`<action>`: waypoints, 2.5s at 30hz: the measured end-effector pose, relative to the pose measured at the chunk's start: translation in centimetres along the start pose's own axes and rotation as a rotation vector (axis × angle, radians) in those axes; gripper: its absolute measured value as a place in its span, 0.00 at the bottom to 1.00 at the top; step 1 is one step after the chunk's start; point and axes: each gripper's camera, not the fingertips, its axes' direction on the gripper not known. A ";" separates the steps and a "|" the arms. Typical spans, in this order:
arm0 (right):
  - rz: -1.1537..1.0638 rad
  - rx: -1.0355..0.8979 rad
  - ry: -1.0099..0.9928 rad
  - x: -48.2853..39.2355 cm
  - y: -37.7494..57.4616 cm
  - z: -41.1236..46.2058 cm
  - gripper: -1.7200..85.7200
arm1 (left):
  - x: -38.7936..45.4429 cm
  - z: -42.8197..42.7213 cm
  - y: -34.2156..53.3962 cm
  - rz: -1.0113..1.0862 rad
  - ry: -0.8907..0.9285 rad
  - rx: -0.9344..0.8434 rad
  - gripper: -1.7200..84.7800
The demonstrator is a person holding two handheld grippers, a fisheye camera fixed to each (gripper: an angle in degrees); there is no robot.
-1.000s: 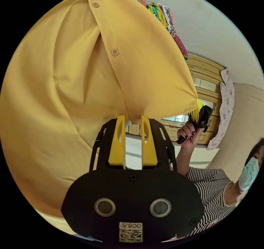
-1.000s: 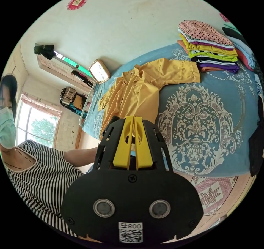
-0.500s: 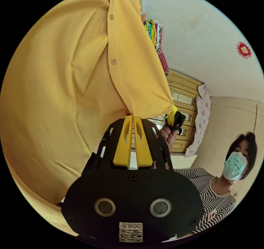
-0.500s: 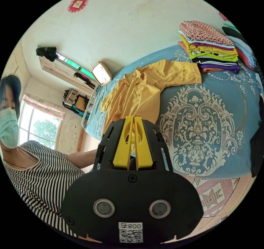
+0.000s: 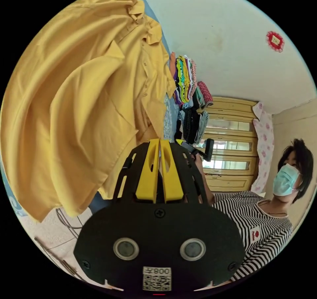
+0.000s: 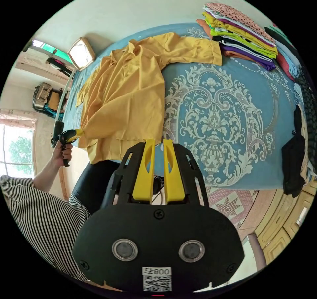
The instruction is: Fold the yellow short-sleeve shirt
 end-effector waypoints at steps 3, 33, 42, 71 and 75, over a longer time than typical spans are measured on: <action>0.026 -0.001 -0.079 0.0 -1.9 1.9 0.11 | -0.9 0.9 -0.2 -0.004 -0.009 -0.040 0.02; 0.145 -0.165 -0.049 -3.5 -7.9 13.6 0.02 | -6.1 0.5 -7.7 0.003 -0.158 -0.109 0.04; 0.077 0.075 -0.060 -8.1 -15.5 11.8 0.04 | -3.4 -4.3 -16.6 0.209 -0.212 0.001 0.10; -0.250 0.215 -0.151 -28.9 -58.1 29.2 0.04 | -5.6 -5.0 -65.8 0.414 -0.679 0.299 0.03; -0.272 0.330 -0.254 -30.7 -61.6 26.9 0.04 | -4.7 -6.1 -69.4 0.454 -0.602 0.349 0.03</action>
